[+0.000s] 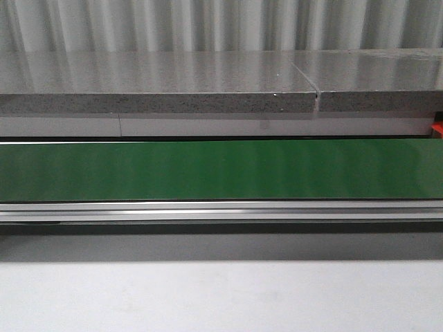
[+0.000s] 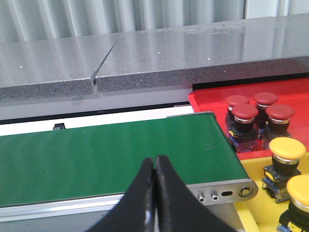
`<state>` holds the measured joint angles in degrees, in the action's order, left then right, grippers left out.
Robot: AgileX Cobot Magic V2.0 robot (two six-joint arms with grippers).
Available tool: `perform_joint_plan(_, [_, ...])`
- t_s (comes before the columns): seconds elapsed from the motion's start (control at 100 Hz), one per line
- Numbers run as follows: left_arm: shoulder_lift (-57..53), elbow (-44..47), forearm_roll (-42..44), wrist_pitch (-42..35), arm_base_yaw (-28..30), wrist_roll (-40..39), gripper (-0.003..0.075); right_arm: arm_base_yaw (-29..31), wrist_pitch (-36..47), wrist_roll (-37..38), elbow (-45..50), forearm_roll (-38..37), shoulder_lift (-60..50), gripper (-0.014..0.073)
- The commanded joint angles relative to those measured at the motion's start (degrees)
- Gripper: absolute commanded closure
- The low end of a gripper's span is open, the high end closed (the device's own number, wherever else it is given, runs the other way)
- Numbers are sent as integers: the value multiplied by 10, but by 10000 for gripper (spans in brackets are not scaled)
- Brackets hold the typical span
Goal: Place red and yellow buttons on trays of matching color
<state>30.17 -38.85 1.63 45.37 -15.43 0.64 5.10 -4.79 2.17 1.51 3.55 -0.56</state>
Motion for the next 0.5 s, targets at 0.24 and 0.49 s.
perform_joint_plan(0.24, [2,-15,-5,-42,-4,-6,741,2,48,-5,-8,2,-7,662])
perform_joint_plan(0.49, [-24,32,13,-181,26,-6,741,2,48,-5,-8,2,-7,662])
